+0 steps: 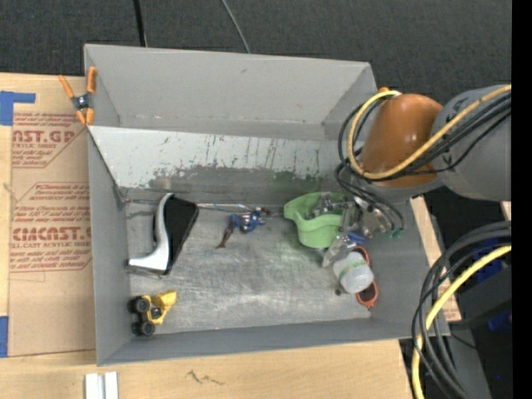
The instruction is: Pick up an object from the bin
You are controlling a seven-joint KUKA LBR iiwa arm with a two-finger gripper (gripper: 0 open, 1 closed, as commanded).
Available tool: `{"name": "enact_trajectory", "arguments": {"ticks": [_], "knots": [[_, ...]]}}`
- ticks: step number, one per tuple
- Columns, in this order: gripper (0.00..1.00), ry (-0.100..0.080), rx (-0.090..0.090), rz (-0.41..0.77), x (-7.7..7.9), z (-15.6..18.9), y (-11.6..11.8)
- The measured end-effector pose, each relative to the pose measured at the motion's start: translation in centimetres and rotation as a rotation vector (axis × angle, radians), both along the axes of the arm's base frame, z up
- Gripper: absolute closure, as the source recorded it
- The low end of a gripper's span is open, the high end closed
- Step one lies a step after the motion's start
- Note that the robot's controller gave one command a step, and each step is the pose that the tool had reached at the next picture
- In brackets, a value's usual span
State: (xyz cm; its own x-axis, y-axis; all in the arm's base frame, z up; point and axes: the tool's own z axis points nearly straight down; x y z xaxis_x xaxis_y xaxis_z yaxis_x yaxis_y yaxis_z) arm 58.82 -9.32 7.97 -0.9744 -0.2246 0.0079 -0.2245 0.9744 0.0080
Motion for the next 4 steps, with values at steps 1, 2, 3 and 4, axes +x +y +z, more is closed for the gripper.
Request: {"name": "enact_trajectory", "arguments": {"ticks": [1,2,3,4], "knots": [[1.0,-0.004,-0.004,-0.009,-0.9,4.6,1.0],[0.0,-0.016,-0.005,-0.05,-0.9,9.6,1.0],[0.0,-0.013,-0.005,-0.05,-1.0,9.4,1.1],[0.0,-0.022,-0.006,-0.023,-0.7,5.3,2.0]]}}
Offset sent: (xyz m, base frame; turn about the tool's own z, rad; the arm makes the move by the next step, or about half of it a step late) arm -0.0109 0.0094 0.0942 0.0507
